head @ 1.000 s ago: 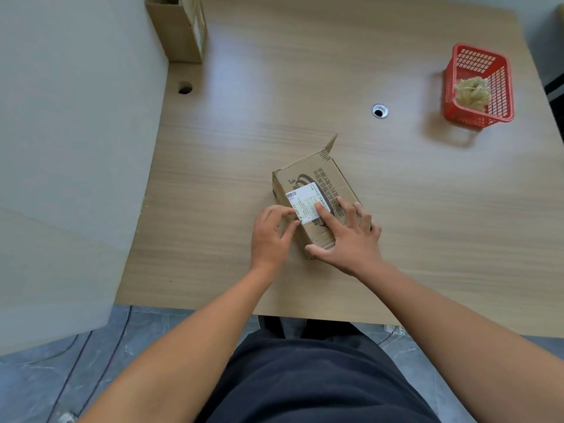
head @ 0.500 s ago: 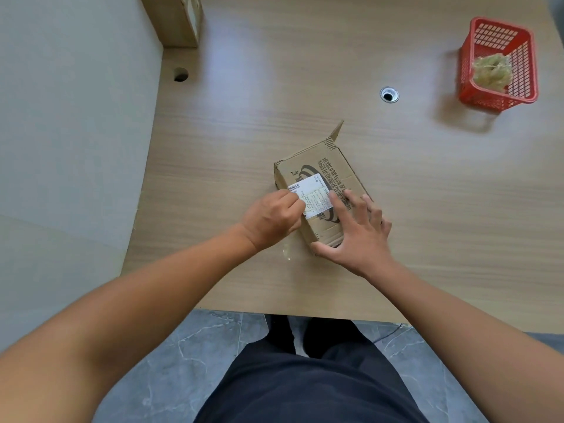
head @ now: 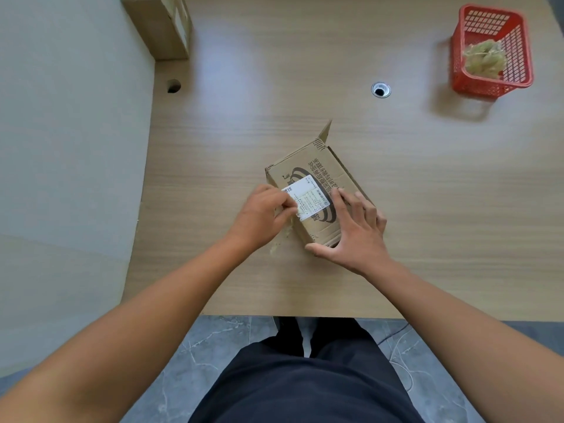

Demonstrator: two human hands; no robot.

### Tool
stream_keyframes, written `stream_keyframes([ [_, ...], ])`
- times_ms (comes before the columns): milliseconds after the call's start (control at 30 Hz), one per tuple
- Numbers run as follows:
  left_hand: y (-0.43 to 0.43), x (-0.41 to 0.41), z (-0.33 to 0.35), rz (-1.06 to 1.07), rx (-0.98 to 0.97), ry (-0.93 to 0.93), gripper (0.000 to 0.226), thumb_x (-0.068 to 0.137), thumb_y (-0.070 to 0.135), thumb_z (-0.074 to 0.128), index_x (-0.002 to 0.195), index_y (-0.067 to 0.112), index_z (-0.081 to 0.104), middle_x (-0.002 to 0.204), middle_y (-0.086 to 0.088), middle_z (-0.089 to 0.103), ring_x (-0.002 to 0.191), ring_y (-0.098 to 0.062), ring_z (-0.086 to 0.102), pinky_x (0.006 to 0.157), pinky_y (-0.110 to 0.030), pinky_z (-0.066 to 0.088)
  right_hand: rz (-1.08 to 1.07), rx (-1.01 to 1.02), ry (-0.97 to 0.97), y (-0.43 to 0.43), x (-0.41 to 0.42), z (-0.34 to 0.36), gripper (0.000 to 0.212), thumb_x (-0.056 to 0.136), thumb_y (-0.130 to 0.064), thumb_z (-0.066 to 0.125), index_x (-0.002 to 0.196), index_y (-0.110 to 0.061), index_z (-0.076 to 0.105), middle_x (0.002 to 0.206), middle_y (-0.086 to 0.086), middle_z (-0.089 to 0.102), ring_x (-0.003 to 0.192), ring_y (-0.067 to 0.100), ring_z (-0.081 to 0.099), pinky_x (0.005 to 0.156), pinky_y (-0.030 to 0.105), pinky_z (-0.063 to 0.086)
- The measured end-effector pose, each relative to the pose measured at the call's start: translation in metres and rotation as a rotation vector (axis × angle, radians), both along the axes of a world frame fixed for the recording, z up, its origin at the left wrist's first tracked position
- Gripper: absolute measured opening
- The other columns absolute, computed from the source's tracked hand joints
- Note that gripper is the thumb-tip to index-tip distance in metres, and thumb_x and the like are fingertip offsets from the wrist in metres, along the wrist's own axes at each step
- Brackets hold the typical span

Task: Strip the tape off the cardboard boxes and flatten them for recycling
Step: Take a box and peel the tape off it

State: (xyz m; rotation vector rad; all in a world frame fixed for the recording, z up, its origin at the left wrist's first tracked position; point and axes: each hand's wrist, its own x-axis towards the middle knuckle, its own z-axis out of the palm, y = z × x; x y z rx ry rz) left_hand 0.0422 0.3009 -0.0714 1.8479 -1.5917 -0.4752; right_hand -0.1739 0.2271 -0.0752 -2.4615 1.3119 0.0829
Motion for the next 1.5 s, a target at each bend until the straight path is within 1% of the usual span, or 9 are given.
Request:
stream_keyframes([
  [167, -0.019, -0.020, -0.005, -0.050, 0.202, -0.174, 0.051, 0.096, 0.050, 0.061, 0.145, 0.038, 0.052, 0.148, 0.006, 0.044, 0.147, -0.023, 0.021, 0.118, -0.040, 0.015, -0.017, -0.007, -0.044, -0.002, -0.005, 0.001, 0.132, 0.061, -0.101, 0.041, 0.163, -0.025, 0.008, 0.161, -0.003, 0.009, 0.149, 0.021, 0.010, 0.122, 0.048, 0.012],
  [267, -0.022, -0.017, -0.008, -0.172, 0.169, -0.332, 0.050, 0.102, 0.053, 0.037, 0.150, 0.040, 0.045, 0.159, 0.010, 0.035, 0.152, -0.020, 0.013, 0.121, -0.034, -0.003, -0.005, -0.033, -0.044, -0.001, -0.005, -0.001, 0.130, 0.064, -0.099, 0.041, 0.164, -0.022, 0.010, 0.163, -0.002, 0.006, 0.153, 0.019, 0.002, 0.124, 0.049, 0.010],
  [367, -0.025, -0.011, -0.009, -0.352, 0.127, -0.414, 0.054, 0.102, 0.050, 0.024, 0.151, 0.038, 0.044, 0.163, 0.009, 0.033, 0.154, -0.020, 0.021, 0.123, -0.036, 0.004, 0.045, -0.053, -0.032, -0.004, -0.006, -0.001, 0.125, 0.067, -0.095, 0.041, 0.164, -0.022, 0.013, 0.169, -0.001, 0.003, 0.157, 0.018, -0.005, 0.126, 0.047, 0.002],
  [667, -0.018, -0.010, -0.008, -0.449, -0.112, -0.456, 0.042, 0.100, 0.031, 0.056, 0.135, 0.010, 0.065, 0.141, -0.005, 0.062, 0.135, -0.034, 0.054, 0.114, -0.057, 0.039, 0.083, -0.057, 0.051, -0.010, -0.007, -0.003, 0.125, 0.067, -0.102, 0.029, 0.165, -0.028, 0.003, 0.171, -0.005, -0.013, 0.157, 0.012, -0.014, 0.126, 0.047, 0.004],
  [833, -0.024, -0.008, -0.005, -0.432, -0.181, -0.320, 0.026, 0.093, 0.014, 0.074, 0.116, 0.002, 0.075, 0.122, -0.010, 0.072, 0.121, -0.035, 0.064, 0.105, -0.047, 0.051, 0.072, -0.037, 0.039, -0.012, -0.008, -0.002, 0.125, 0.067, -0.101, 0.032, 0.164, -0.030, 0.002, 0.171, -0.006, -0.012, 0.155, 0.009, -0.017, 0.125, 0.043, 0.000],
  [1000, -0.034, -0.029, 0.012, -0.132, 0.036, -0.058, 0.010, 0.084, 0.013, 0.081, 0.080, 0.005, 0.077, 0.100, -0.004, 0.074, 0.103, -0.027, 0.064, 0.094, -0.025, 0.044, 0.084, -0.030, 0.032, -0.011, -0.008, 0.001, 0.125, 0.067, -0.101, 0.030, 0.165, -0.028, 0.002, 0.172, -0.006, -0.011, 0.155, 0.010, -0.017, 0.124, 0.043, -0.001],
  [1233, -0.042, -0.056, 0.017, 0.166, 0.121, 0.025, 0.012, 0.076, 0.005, 0.077, 0.070, 0.002, 0.067, 0.090, -0.008, 0.063, 0.101, -0.026, 0.054, 0.091, -0.025, 0.037, 0.076, -0.044, -0.011, -0.008, -0.007, 0.001, 0.126, 0.067, -0.100, 0.033, 0.165, -0.024, 0.013, 0.173, 0.000, 0.001, 0.158, 0.015, -0.005, 0.124, 0.047, 0.009],
  [1400, -0.045, -0.058, 0.018, 0.154, 0.146, -0.050, 0.013, 0.075, 0.000, 0.073, 0.066, 0.000, 0.064, 0.086, -0.012, 0.062, 0.097, -0.032, 0.055, 0.086, -0.021, 0.033, 0.063, -0.054, -0.005, -0.007, -0.007, 0.001, 0.126, 0.066, -0.101, 0.033, 0.164, -0.023, 0.018, 0.173, 0.000, 0.005, 0.158, 0.015, -0.002, 0.123, 0.048, 0.013],
  [1500, -0.044, -0.054, 0.022, 0.049, 0.139, -0.131, 0.014, 0.075, -0.004, 0.071, 0.064, -0.002, 0.063, 0.082, -0.016, 0.063, 0.091, -0.037, 0.059, 0.087, -0.032, 0.042, 0.070, -0.052, 0.002, -0.009, -0.007, 0.000, 0.126, 0.067, -0.101, 0.032, 0.164, -0.022, 0.018, 0.173, 0.000, 0.005, 0.158, 0.015, -0.002, 0.122, 0.048, 0.014],
])
